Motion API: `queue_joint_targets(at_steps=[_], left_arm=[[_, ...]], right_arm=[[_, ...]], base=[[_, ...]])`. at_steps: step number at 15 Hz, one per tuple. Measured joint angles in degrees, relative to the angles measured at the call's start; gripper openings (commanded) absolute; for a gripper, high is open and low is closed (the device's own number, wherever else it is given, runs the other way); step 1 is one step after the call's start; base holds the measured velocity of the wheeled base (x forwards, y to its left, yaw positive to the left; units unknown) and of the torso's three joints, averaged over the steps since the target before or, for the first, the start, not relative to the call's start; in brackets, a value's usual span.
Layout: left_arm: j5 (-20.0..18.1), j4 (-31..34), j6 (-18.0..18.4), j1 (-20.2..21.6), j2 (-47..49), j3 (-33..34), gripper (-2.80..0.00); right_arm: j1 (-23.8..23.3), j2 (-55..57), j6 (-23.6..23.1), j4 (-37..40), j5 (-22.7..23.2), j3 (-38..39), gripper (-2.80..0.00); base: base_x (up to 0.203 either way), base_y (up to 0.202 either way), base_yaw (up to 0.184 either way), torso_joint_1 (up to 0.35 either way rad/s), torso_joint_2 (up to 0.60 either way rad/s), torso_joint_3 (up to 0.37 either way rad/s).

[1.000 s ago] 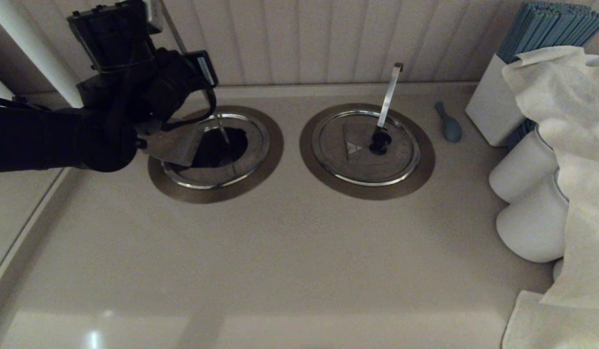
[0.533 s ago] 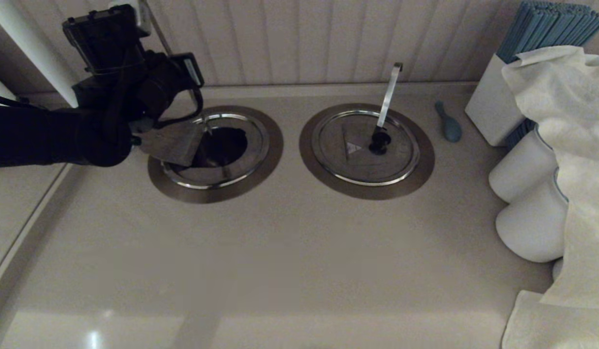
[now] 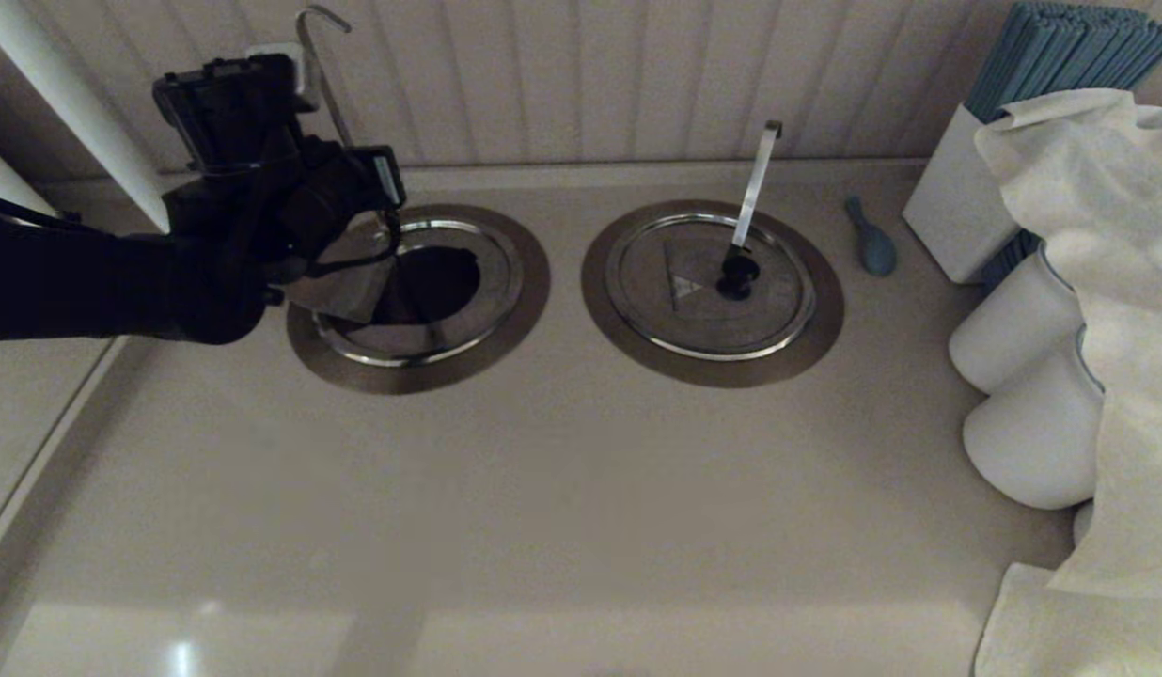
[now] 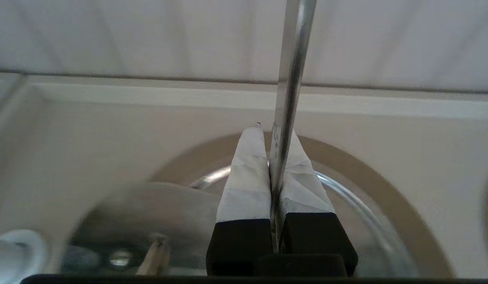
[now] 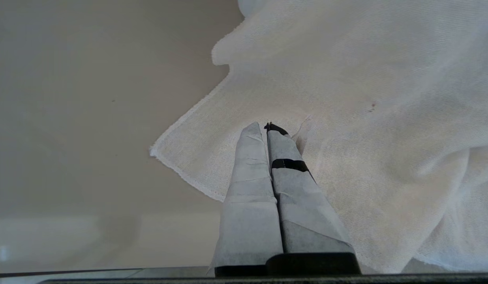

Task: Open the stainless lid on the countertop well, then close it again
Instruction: Stir with a spoon

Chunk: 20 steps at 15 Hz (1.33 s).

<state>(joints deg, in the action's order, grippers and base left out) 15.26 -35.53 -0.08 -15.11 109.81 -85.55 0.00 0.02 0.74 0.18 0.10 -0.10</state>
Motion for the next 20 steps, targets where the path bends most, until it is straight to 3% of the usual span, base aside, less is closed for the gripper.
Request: queue_joint_targets(at_steps=[7, 10, 13, 17, 20], left_arm=[[-0.6, 6.3, -0.9, -2.7, -1.1, 0.9, -2.80], [-0.5, 15.4, -0.8, -2.7, -2.3, 0.1, -2.80], [-0.2, 18.9, -1.0, -2.7, -2.3, -1.3, -2.80], [-0.6, 20.5, -3.8, -3.0, -1.6, -2.8, -2.80], [-0.6, 21.6, -8.8, -3.6, -0.5, -5.8, -2.80]], right_arm=[[0.0, 0.0, 0.0, 0.0, 0.0, 0.0, -2.80], [0.0, 0.0, 0.0, 0.0, 0.0, 0.0, -2.80], [0.0, 0.0, 0.0, 0.0, 0.0, 0.0, -2.80], [0.0, 0.0, 0.0, 0.0, 0.0, 0.0, -2.80], [0.0, 0.0, 0.0, 0.0, 0.0, 0.0, -2.80]], base=[[0.000, 0.000, 0.000, 0.000, 0.00, 0.000], [0.000, 0.000, 0.000, 0.000, 0.00, 0.000], [0.000, 0.000, 0.000, 0.000, 0.00, 0.000], [0.000, 0.000, 0.000, 0.000, 0.00, 0.000], [0.000, 0.000, 0.000, 0.000, 0.00, 0.000]])
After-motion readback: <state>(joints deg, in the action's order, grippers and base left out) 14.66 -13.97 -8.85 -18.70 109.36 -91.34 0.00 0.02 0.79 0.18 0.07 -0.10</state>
